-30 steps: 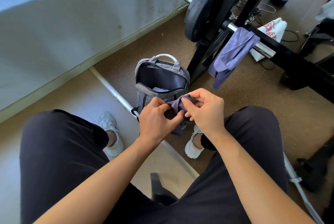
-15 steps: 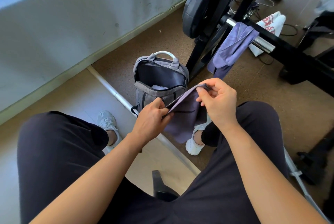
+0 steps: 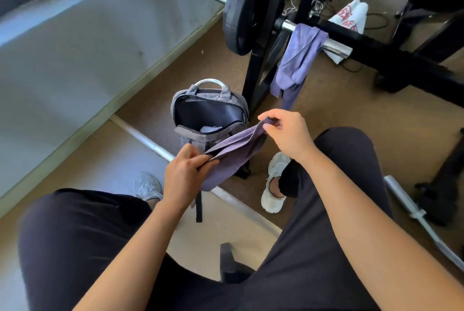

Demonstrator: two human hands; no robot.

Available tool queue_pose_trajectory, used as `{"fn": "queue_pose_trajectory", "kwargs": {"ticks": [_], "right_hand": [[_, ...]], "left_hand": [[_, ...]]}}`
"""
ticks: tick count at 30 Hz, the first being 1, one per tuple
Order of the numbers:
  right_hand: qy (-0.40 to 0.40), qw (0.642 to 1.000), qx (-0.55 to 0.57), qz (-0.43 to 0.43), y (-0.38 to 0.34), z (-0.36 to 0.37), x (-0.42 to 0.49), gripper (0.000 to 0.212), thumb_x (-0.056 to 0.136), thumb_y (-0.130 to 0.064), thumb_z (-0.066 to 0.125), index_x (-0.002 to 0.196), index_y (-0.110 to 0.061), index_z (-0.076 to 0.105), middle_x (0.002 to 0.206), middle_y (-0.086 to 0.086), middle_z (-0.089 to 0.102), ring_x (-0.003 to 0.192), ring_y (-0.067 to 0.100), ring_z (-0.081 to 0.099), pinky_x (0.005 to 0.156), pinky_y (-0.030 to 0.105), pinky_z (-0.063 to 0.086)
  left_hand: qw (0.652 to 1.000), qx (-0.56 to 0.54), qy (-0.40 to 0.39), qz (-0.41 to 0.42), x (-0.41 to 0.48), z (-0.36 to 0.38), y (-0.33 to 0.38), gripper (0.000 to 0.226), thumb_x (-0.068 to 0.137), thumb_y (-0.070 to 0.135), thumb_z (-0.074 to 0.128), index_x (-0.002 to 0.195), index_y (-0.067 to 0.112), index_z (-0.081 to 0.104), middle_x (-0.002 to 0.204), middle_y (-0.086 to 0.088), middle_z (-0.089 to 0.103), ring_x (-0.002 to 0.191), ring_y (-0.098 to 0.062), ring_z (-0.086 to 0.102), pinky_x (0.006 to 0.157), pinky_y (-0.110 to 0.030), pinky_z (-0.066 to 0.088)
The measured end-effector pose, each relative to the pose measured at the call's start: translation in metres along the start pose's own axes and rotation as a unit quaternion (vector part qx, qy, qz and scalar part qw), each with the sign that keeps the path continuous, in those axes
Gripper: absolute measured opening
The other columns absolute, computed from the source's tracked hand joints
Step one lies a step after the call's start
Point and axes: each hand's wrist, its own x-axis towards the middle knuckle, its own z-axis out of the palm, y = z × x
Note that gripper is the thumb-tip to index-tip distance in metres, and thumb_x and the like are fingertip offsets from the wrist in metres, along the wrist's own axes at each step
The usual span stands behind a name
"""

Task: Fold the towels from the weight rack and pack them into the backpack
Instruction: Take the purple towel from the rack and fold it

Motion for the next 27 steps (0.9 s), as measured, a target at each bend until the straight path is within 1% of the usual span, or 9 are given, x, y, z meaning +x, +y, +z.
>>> {"fn": "queue_pose_trajectory", "kwargs": {"ticks": [2,6,10,12,15,19,23,25,27], "right_hand": [[0.003,1.000,-0.001,-0.007,-0.002,0.000,0.000,0.022,0.091,-0.004,0.066,0.109,-0.014,0.074,0.088,-0.008,0.068,0.084,0.006,0.067,0.075,0.010,0.049],[0.054,0.998,0.023,-0.001,-0.002,-0.001,-0.001,0.013,0.090,-0.005,0.067,0.097,-0.014,0.074,0.074,-0.002,0.072,0.067,0.006,0.071,0.067,0.025,0.060],[0.127,0.991,0.046,0.000,-0.011,0.000,-0.005,0.009,0.094,-0.010,0.063,0.094,-0.017,0.069,0.065,-0.008,0.065,0.056,0.007,0.068,0.055,0.023,0.053],[0.140,0.987,0.081,0.010,-0.014,0.001,-0.006,0.009,0.095,-0.008,0.061,0.094,-0.015,0.066,0.065,-0.007,0.064,0.054,0.009,0.067,0.053,0.025,0.053],[0.145,0.983,0.111,0.028,-0.014,0.001,-0.007,0.011,0.095,-0.003,0.059,0.094,-0.013,0.064,0.065,-0.001,0.065,0.053,0.009,0.066,0.053,0.026,0.054],[0.169,0.976,0.125,0.050,-0.004,-0.005,-0.003,0.009,0.095,-0.003,0.058,0.098,-0.009,0.064,0.072,0.006,0.069,0.060,0.013,0.070,0.056,0.027,0.057],[0.199,0.970,0.115,0.078,0.007,-0.003,0.003,0.008,0.095,-0.003,0.059,0.100,-0.004,0.066,0.087,0.011,0.072,0.073,0.013,0.074,0.061,0.020,0.058],[0.200,0.969,0.091,0.109,0.014,-0.004,0.008,0.007,0.094,-0.005,0.060,0.095,-0.008,0.066,0.084,0.009,0.073,0.076,0.019,0.074,0.068,0.029,0.062],[0.134,0.977,0.052,0.156,0.024,-0.007,0.011,0.010,0.091,-0.007,0.062,0.086,-0.016,0.065,0.077,0.005,0.073,0.074,0.022,0.074,0.077,0.043,0.062]], "left_hand": [[1.000,-0.009,-0.003,-0.011,0.002,-0.004,-0.002,0.028,0.091,0.043,0.065,0.081,0.021,0.081,0.079,0.001,0.052,0.064,-0.019,0.052,0.056,-0.027,0.036],[1.000,-0.021,-0.002,0.001,0.003,-0.014,-0.004,0.014,0.089,0.029,0.072,0.088,0.020,0.082,0.082,0.006,0.048,0.068,-0.016,0.048,0.060,-0.026,0.035],[1.000,-0.005,-0.015,0.014,0.004,-0.021,-0.004,0.003,0.086,0.019,0.080,0.089,0.019,0.082,0.085,0.002,0.053,0.068,-0.020,0.053,0.061,-0.026,0.036],[0.998,0.009,-0.052,0.018,0.004,-0.019,-0.009,0.003,0.084,0.018,0.082,0.083,0.020,0.081,0.084,0.002,0.056,0.067,-0.018,0.051,0.056,-0.027,0.039],[0.988,0.025,-0.152,-0.005,-0.001,-0.013,-0.023,0.013,0.085,0.023,0.081,0.073,0.020,0.076,0.080,0.003,0.052,0.069,-0.016,0.048,0.056,-0.031,0.043],[0.976,0.043,-0.212,-0.006,-0.006,-0.006,-0.033,0.011,0.088,0.025,0.077,0.078,0.020,0.078,0.079,0.005,0.051,0.073,-0.019,0.052,0.059,-0.032,0.041],[0.987,0.008,-0.159,-0.012,-0.005,-0.009,-0.036,0.003,0.087,0.020,0.080,0.085,0.018,0.081,0.075,0.003,0.067,0.065,-0.021,0.058,0.059,-0.034,0.046],[0.993,-0.040,-0.095,-0.048,-0.003,-0.015,-0.034,0.010,0.083,0.015,0.084,0.093,0.019,0.082,0.077,0.005,0.074,0.065,-0.021,0.065,0.063,-0.031,0.048],[0.992,-0.077,-0.022,-0.100,0.000,-0.024,-0.033,0.023,0.083,0.012,0.084,0.103,0.022,0.078,0.084,0.010,0.075,0.072,-0.017,0.070,0.071,-0.027,0.050]]}}
